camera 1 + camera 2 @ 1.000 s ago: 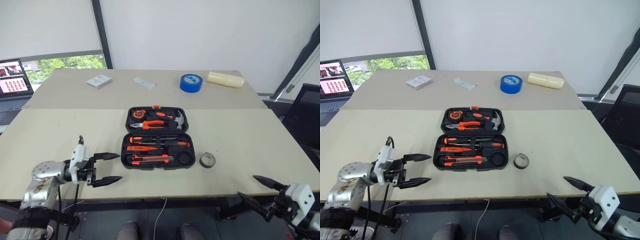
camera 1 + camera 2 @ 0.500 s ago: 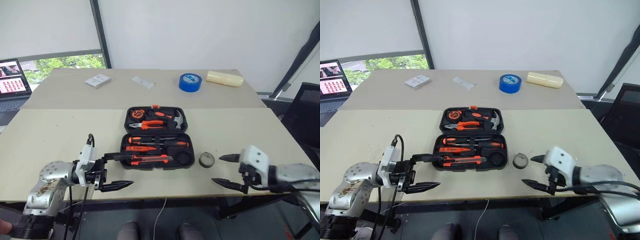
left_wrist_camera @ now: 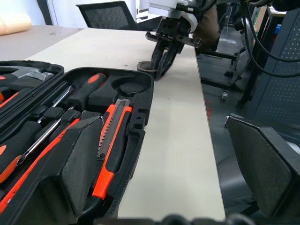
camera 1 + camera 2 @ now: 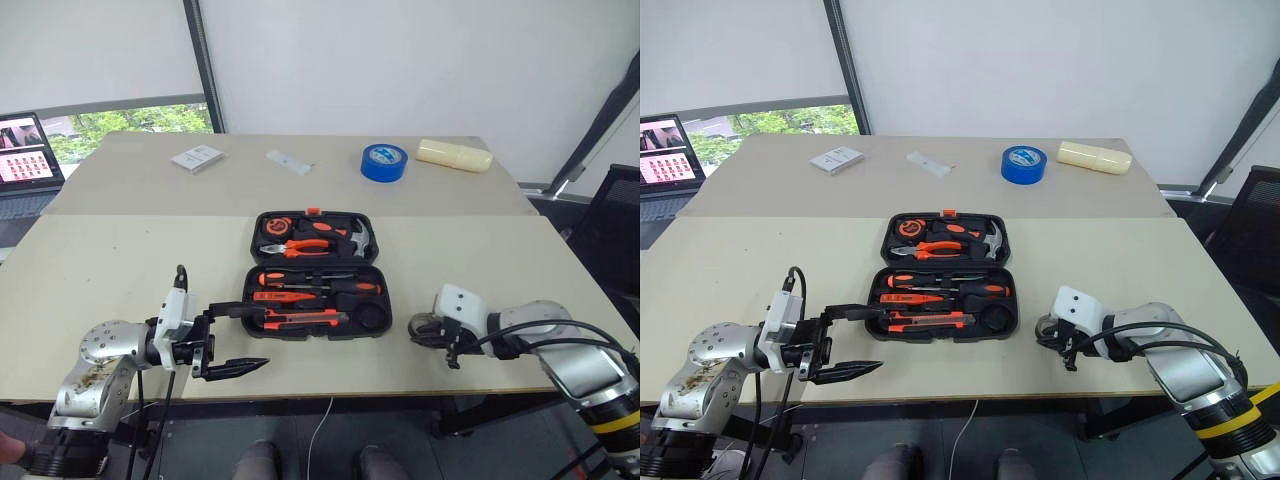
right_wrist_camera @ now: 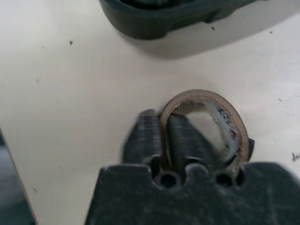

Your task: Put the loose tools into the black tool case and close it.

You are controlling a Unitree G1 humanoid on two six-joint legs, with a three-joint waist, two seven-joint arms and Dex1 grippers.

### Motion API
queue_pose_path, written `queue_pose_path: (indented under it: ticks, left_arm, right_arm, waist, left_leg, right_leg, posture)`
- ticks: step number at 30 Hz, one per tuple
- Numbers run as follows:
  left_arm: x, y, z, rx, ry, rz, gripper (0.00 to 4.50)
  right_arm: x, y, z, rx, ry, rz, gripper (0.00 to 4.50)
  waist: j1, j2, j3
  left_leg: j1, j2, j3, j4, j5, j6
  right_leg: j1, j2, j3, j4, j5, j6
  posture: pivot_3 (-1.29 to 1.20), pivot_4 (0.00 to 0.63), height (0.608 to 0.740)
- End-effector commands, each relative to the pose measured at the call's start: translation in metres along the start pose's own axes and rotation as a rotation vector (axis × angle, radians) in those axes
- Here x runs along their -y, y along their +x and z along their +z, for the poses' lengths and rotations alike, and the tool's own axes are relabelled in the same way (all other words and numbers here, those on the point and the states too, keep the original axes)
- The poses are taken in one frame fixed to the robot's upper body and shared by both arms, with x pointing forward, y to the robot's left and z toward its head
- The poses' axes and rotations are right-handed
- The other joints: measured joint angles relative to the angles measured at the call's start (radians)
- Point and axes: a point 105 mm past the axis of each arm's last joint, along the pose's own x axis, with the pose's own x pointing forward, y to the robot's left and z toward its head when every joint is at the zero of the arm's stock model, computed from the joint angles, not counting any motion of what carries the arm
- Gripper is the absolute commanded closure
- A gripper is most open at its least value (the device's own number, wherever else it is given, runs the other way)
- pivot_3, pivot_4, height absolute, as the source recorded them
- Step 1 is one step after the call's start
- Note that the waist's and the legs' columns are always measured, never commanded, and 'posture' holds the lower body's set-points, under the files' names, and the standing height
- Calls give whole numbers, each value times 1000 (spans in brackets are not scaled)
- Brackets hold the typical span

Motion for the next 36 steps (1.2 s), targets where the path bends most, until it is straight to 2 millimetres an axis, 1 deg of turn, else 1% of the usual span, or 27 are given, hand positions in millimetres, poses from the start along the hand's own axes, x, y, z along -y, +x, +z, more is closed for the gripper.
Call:
queue_pose_path:
  ticks: [1,3,4,6,7,10,13,16,20,24,25,27,28,30,32,34,36]
  left_arm:
    - [-6,-5,12,46,38,60,0]
    - [-9,-8,12,51,30,89,0]
    - [-9,-9,12,52,26,99,0]
    - [-8,-10,10,51,21,108,0]
    - [-8,-10,10,52,20,109,0]
    - [-7,-9,10,51,20,112,0]
    - [-6,-9,10,44,24,116,0]
    - [-5,-12,10,35,27,125,0]
    - [-4,-14,9,29,25,133,0]
    - [-4,-14,9,25,25,134,0]
    - [-4,-14,9,25,26,135,0]
    - [-6,-14,9,24,29,136,0]
    - [-8,-15,9,24,31,142,0]
    - [-12,-17,10,21,32,156,0]
    - [-17,-21,10,14,28,183,0]
    - [-23,-26,9,3,23,218,0]
    - [-31,-32,6,-8,5,278,0]
  right_arm:
    - [-7,-23,54,209,-16,105,4473]
    - [-13,-23,88,328,-1,166,4473]
    - [-16,-20,100,355,-7,191,4473]
    - [-21,-9,114,361,12,232,4473]
    - [-20,0,117,342,20,243,4473]
    - [-14,20,108,234,12,233,4473]
    - [-6,31,94,140,16,204,4473]
    - [-4,33,84,66,5,201,4473]
    - [-1,35,81,40,-4,182,4473]
    - [-2,39,78,22,3,196,4473]
    - [0,41,80,35,-9,179,4473]
    - [-4,41,80,33,-10,214,3718]
    - [-6,40,82,39,-10,227,3547]
    - [-5,33,90,70,-19,235,2842]
    - [-7,18,98,101,-14,288,2151]
    - [-6,3,110,194,-36,321,1535]
    - [2,-10,114,255,-15,312,798]
  waist:
    - [0,0,0]
    - [-11,0,1]
    - [-20,0,1]
    - [-22,0,1]
    - [-20,-1,1]
    - [-8,-1,1]
    - [0,-1,1]
    - [1,-1,1]
    - [2,-1,1]
    - [7,-1,1]
    - [9,-1,1]
    - [9,-1,1]
    - [9,-1,1]
    - [10,-1,1]
    - [10,-1,1]
    - [9,-1,1]
    - [8,-1,1]
  left_leg:
    - [0,0,0,0,0,0]
    - [0,0,0,0,0,0]
    - [0,1,0,0,0,0]
    - [0,5,-1,0,0,0]
    - [0,6,-2,0,0,0]
    - [-1,8,-2,0,0,0]
    - [-4,7,-1,0,0,0]
    - [-6,7,0,0,0,0]
    - [-5,8,0,0,0,0]
    - [-5,8,0,0,0,0]
    - [-5,7,0,1,0,0]
    - [-5,7,0,1,0,0]
    - [-5,7,0,1,0,0]
    - [-5,8,0,1,0,0]
    - [-5,8,0,1,0,0]
    - [-5,8,0,0,0,0]
    - [-5,8,0,0,0,0]
  right_leg:
    - [0,0,0,0,0,0]
    - [-1,0,0,2,1,0]
    - [-1,1,1,2,2,0]
    - [-2,6,1,3,2,-1]
    - [-2,8,1,3,2,-2]
    - [-5,10,0,4,2,-6]
    - [-8,9,1,4,2,-6]
    - [-9,9,2,4,3,-6]
    - [-10,10,2,4,3,-6]
    - [-9,9,1,4,3,-6]
    - [-9,9,1,4,3,-6]
    - [-9,9,1,4,3,-6]
    - [-9,9,1,4,3,-6]
    - [-9,10,1,4,3,-6]
    - [-9,10,1,4,3,-6]
    - [-9,10,1,4,3,-6]
    - [-9,10,1,4,3,-6]
  posture:
    - [0,150,740]
    - [0,150,740]
    - [0,150,740]
    - [0,150,740]
    - [0,150,740]
    - [0,150,740]
    - [0,150,740]
    - [0,150,740]
    - [0,150,740]
    - [0,150,740]
    - [0,150,740]
    - [0,150,740]
    - [0,150,740]
    - [0,150,740]
    - [0,150,740]
    - [0,150,740]
    - [0,150,740]
